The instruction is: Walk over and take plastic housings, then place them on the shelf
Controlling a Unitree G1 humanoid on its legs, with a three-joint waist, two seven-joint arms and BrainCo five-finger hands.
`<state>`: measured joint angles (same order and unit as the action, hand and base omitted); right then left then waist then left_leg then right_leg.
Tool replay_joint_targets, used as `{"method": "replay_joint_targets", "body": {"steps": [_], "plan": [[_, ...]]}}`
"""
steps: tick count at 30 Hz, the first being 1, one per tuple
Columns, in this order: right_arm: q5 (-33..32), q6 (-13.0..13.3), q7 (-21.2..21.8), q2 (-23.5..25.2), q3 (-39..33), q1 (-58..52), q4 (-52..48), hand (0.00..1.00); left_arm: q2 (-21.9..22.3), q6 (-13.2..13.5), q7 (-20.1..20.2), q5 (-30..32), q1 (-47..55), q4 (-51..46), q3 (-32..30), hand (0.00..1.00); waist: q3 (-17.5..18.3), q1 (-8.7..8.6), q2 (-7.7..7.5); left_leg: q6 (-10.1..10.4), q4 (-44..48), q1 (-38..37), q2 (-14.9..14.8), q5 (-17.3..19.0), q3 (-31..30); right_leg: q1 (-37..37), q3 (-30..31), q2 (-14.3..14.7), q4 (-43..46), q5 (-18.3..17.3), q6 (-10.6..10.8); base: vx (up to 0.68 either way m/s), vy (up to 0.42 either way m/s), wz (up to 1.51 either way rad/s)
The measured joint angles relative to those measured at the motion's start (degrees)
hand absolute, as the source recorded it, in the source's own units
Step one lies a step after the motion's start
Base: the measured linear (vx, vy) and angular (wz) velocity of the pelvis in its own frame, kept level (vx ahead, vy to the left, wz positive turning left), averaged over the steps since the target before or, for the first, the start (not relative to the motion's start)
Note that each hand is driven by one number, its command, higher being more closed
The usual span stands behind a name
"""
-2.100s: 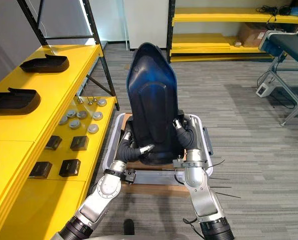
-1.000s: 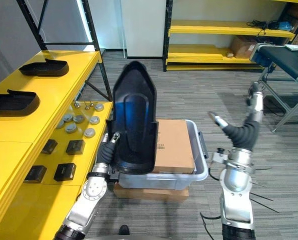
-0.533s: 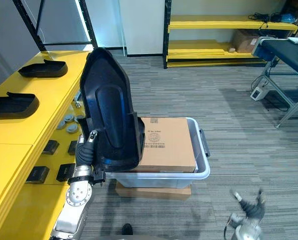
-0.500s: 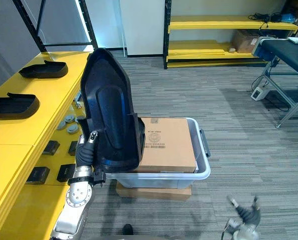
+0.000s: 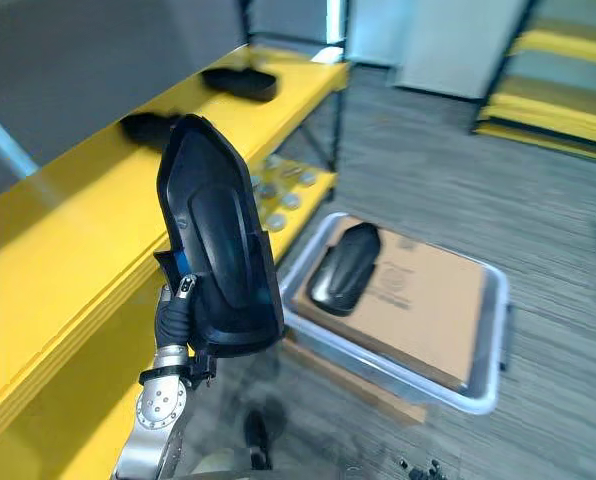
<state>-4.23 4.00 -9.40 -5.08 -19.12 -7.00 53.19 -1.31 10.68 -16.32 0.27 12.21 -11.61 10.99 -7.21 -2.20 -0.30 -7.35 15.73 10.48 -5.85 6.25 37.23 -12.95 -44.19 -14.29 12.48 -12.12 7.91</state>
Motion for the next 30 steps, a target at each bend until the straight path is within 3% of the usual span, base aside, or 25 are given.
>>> {"method": "replay_joint_targets", "body": {"steps": [2, 3, 4, 5, 6, 7, 8, 11, 13, 14, 15, 18, 22, 25, 26, 30], "plan": [[0.5, -0.1, 0.0, 0.6, 0.0, 1.6, 0.0, 0.0, 0.0, 0.0, 0.3, -0.6, 0.0, 0.0, 0.9, 1.0, 0.0, -0.08, 0.02, 0.1, 1.6, 0.2, 2.0, 2.8, -2.8, -0.5, -1.6, -3.0, 5.2, -0.1, 0.1, 0.16, 0.213, 0.82], [1.2, -0.3, 0.1, 0.7, 0.1, 2.0, 0.0, 0.0, -0.1, -0.1, 0.9, -0.7, -0.1, 0.0, 2.1, 1.0, 0.0, -0.2, 0.1, -0.4, 2.1, -0.4, 3.5, 4.0, -4.4, 0.5, -1.3, -6.4, 12.7, 0.2, -0.4, 0.2, 0.249, 0.95], [2.2, -0.7, 0.1, 0.7, 0.8, 2.1, 0.0, 0.0, -0.1, -0.1, 1.4, -0.7, -0.4, 0.0, 3.1, 1.0, -0.1, -0.33, 0.2, -1.0, 2.4, -1.1, 4.9, 5.1, -6.7, 3.2, 1.1, -9.9, 21.9, 1.7, -4.1, 0.21, 0.246, 0.87], [2.7, -0.8, 0.2, 0.7, 1.5, 2.1, 0.0, 0.0, -0.2, -0.1, 1.3, -0.7, -0.6, 0.0, 3.6, 1.0, -0.1, -0.35, 0.25, -0.7, 2.4, -1.5, 5.2, 5.6, -7.2, 5.0, 4.2, -10.6, 25.9, 1.2, -6.2, 0.23, 0.214, 0.74], [2.9, -0.8, 0.5, 1.1, 2.8, 2.2, -0.1, 0.0, -0.9, -0.1, 1.3, -0.6, -1.2, 0.0, 4.1, 1.0, -0.4, -0.4, 0.28, -0.5, 1.6, -2.7, 6.1, 5.9, -9.4, 9.1, 11.5, -9.4, 30.9, -1.0, -8.0, 0.29, 0.215, 0.69], [3.1, -0.8, 0.7, 1.4, 4.2, 1.9, -0.1, 0.0, -1.5, -0.1, 1.1, -0.5, -1.9, 0.3, 4.1, 1.0, -0.7, -0.84, 0.22, -0.5, 0.1, -4.6, 7.0, 5.8, -11.2, 12.7, 18.8, -6.2, 32.9, -3.2, -6.8, 0.24, 0.173, 0.75], [3.2, -0.8, 0.8, 1.6, 4.6, 1.6, -0.1, 0.0, -1.5, -0.1, 0.9, -0.2, -2.3, 0.5, 4.1, 1.0, -0.8, -1.2, 0.32, -0.5, -0.6, -5.5, 7.5, 5.7, -12.4, 14.1, 22.0, -4.3, 33.0, -4.2, -6.3, 0.23, 0.138, 0.97], [3.3, -0.5, 0.8, 1.8, 5.9, 0.0, -0.7, 0.0, -1.5, -0.1, -0.1, 1.8, -2.8, 0.5, 4.2, 1.0, -0.8, -3.4, 0.37, -1.0, -2.9, -9.1, 9.9, 4.9, -17.2, 20.4, 34.4, 3.3, 26.8, -7.2, -5.0, 0.23, 0.043, 0.95], [3.3, -0.5, 0.8, 1.7, 6.1, -1.1, -0.8, 0.0, -1.5, -0.1, -0.4, 2.4, -4.5, 1.7, 4.6, 1.0, -0.9, -3.54, 0.33, -1.0, -3.2, -9.4, 10.9, 4.9, -20.2, 23.0, 38.7, 6.2, 19.8, -6.8, -4.7, 0.21, -0.017, 1.14], [3.3, -0.6, 0.8, 2.2, 6.2, -2.7, -0.7, 0.0, -1.6, -0.1, -0.5, 2.9, -5.2, 2.1, 4.6, 1.0, -1.0, -3.43, -0.8, -0.9, -4.5, -10.9, 12.5, 4.9, -22.2, 23.2, 39.4, 6.2, 13.7, -1.6, -4.6, 0.19, -0.034, 1.07], [3.4, -0.6, 0.8, 2.3, 6.2, -3.4, -0.6, 0.0, -1.4, -0.1, -0.8, 3.0, -5.2, 2.4, 4.6, 1.0, -1.0, -3.37, -0.95, -0.9, -4.9, -11.6, 12.8, 4.9, -23.1, 22.7, 39.6, 6.2, 13.7, 0.0, -4.0, 0.26, -0.061, 0.83], [4.5, -0.6, 0.9, 2.3, 6.7, -4.0, -1.1, 0.0, -0.3, -0.2, -2.7, 4.0, -4.7, 2.7, 3.1, 1.0, -0.4, -1.98, -0.42, 2.0, -5.9, -13.0, 11.7, 3.1, -22.9, 19.2, 38.4, 7.4, 7.6, 1.5, -4.6, 0.25, -0.069, 0.17], [4.9, -0.5, 1.0, 2.5, 7.6, -4.8, -2.7, 0.0, 0.6, -0.7, -4.3, 4.5, -6.2, 3.5, 0.9, 1.0, 0.7, -2.07, -0.55, 4.8, -9.6, -16.3, 9.2, 1.7, -22.7, 12.9, 37.6, 10.7, -2.5, 6.2, -6.6, 0.15, -0.084, -0.08], [5.0, -0.5, 1.0, 2.4, 8.3, -5.0, -2.8, 0.0, 1.2, -1.3, -5.6, 4.5, -9.9, 6.8, -0.6, 1.0, 2.4, -2.34, -0.37, 6.5, -11.1, -17.8, 8.6, 1.5, -22.6, 10.3, 37.5, 11.6, -6.4, 7.6, -7.0, 0.1, -0.082, -0.07], [5.2, -0.5, 1.0, 2.3, 8.3, -4.9, -2.9, 0.0, 1.3, -1.7, -6.5, 4.5, -12.3, 9.6, -2.0, 1.0, 3.1, -3.1, 0.16, 6.8, -11.9, -18.4, 8.5, 1.3, -22.7, 9.3, 37.5, 11.9, -8.1, 8.2, -7.1, 0.07, -0.058, -0.01], [5.5, -0.5, 1.0, 2.1, 8.3, -4.9, -2.9, 0.0, 1.7, -3.7, -7.9, 4.3, -15.4, 16.0, -4.9, 1.0, 3.6, -3.55, 0.94, 6.8, -12.0, -19.3, 8.3, 1.3, -22.3, 7.3, 37.8, 12.4, -10.9, 9.6, -7.1, 0.03, -0.043, -0.08]]}}
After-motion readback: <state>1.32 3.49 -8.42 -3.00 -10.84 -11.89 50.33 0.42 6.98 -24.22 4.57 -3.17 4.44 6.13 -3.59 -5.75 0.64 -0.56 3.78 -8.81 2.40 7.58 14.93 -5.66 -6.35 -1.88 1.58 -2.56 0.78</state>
